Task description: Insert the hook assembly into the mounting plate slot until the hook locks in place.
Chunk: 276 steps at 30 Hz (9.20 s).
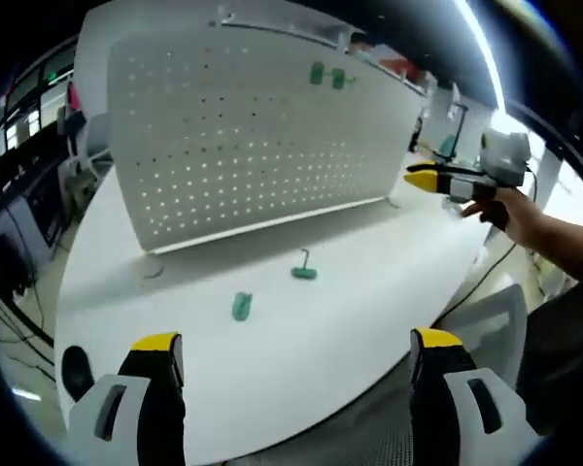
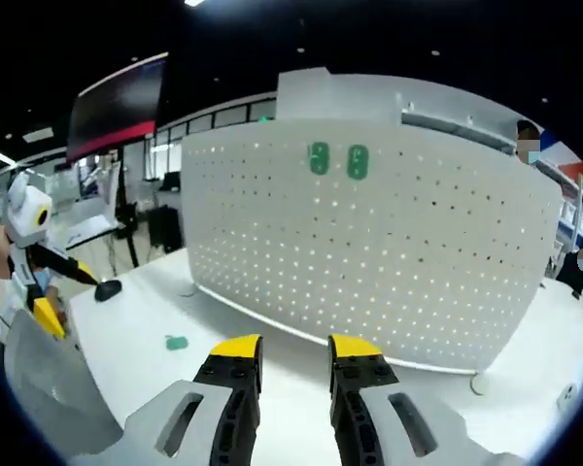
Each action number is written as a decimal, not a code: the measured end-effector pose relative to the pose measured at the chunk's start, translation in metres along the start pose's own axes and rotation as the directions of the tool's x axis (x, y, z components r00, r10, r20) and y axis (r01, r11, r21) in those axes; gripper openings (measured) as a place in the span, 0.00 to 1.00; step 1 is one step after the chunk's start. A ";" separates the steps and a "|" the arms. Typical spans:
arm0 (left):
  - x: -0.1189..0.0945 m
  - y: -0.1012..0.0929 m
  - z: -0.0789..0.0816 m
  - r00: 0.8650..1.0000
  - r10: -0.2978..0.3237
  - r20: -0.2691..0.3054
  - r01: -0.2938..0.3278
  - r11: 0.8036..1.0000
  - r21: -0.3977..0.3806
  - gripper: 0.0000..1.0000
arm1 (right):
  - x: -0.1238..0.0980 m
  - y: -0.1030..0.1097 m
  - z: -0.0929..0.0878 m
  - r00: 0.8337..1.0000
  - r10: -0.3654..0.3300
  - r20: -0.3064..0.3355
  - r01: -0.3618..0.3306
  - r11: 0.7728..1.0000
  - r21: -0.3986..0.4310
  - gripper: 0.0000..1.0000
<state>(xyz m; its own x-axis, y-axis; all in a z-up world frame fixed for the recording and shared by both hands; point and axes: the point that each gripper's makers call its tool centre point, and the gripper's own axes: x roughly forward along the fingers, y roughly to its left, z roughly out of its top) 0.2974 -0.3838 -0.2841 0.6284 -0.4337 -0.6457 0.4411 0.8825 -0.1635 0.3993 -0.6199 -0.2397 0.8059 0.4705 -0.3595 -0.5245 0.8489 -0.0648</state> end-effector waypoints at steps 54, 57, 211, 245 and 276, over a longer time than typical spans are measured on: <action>0.016 0.022 -0.030 0.997 -0.015 -0.077 0.008 0.996 -0.089 1.00 | 0.125 0.094 -0.117 0.726 0.451 -0.520 -0.453 0.882 0.132 0.19; 0.016 0.025 -0.030 0.997 -0.012 -0.081 0.005 0.996 -0.090 1.00 | 0.135 0.092 -0.118 0.725 0.442 -0.528 -0.446 0.886 0.128 0.19; -0.027 -0.035 0.118 0.909 -0.128 0.396 0.134 0.991 0.013 0.01 | -0.004 0.194 0.113 0.859 0.429 0.279 -0.505 0.796 0.332 0.06; -0.028 -0.041 0.116 0.905 -0.116 0.410 0.046 0.983 0.178 0.04 | 0.001 0.199 0.111 0.862 0.424 0.278 -0.504 0.783 0.366 0.00; -0.019 -0.056 0.106 0.903 -0.179 0.390 0.129 0.980 0.150 1.00 | 0.004 0.153 0.111 0.908 0.328 0.263 -0.378 0.909 0.173 0.00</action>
<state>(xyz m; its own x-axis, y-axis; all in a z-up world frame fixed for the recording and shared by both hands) 0.3285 -0.4441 -0.1834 0.7388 -0.6205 -0.2628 0.6097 0.7817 -0.1315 0.3526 -0.4615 -0.1473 0.6317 0.7683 -0.1028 -0.7343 0.6356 0.2383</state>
